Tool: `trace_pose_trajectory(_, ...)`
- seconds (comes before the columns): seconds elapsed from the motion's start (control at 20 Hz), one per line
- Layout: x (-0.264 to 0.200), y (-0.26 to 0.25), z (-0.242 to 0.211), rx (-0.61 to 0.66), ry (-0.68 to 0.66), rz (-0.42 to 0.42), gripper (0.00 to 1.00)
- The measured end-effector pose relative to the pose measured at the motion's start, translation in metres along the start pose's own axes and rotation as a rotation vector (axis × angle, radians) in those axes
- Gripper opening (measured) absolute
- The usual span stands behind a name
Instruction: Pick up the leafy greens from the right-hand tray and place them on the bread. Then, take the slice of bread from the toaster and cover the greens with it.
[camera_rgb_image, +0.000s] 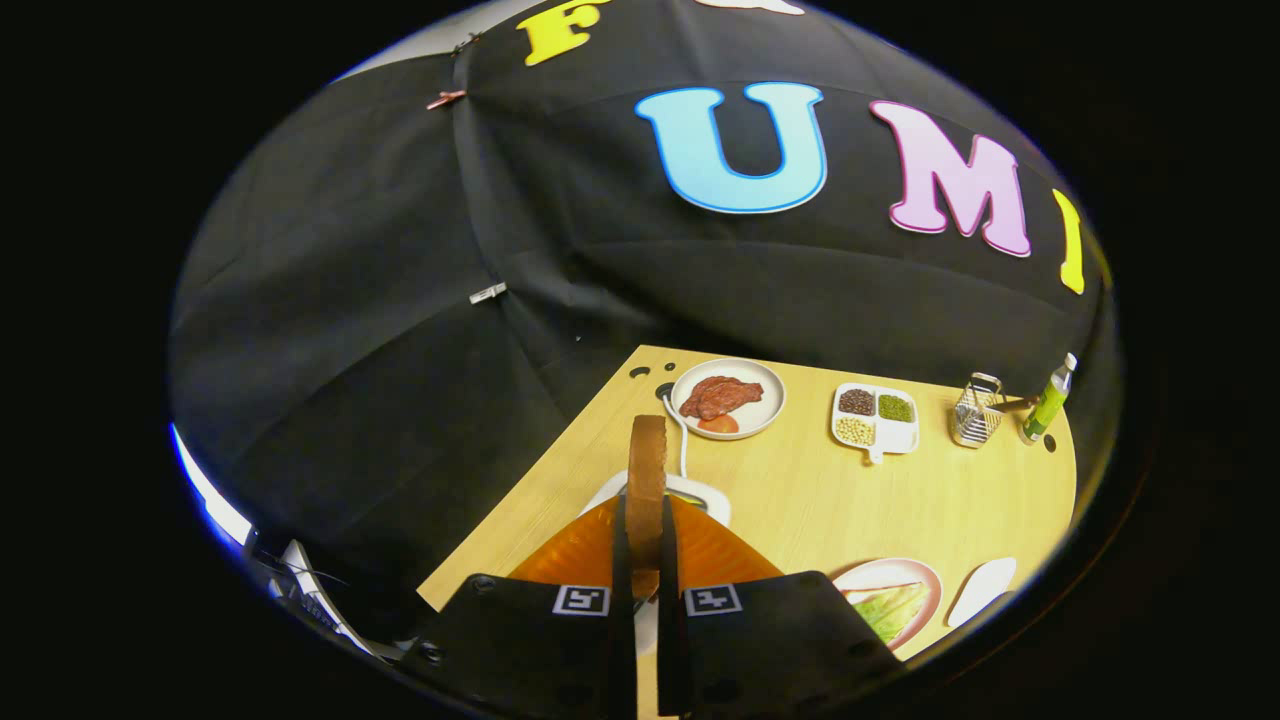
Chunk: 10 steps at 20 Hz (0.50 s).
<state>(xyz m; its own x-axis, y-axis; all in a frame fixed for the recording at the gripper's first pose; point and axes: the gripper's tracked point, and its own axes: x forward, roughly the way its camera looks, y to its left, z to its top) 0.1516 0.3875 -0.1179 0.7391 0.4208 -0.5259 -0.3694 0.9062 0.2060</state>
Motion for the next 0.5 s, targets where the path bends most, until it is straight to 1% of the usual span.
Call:
trace_pose_trajectory(0.15, -0.011, -0.035, 0.002, 0.071, 0.000, -0.012, 0.12)
trace_pose_trajectory(0.25, -0.019, -0.066, 0.001, 0.131, -0.010, -0.042, 0.13)
trace_pose_trajectory(0.4, -0.029, -0.116, -0.015, 0.191, -0.005, -0.105, 0.13)
trace_pose_trajectory(0.5, -0.033, -0.143, -0.031, 0.233, 0.009, -0.132, 0.13)
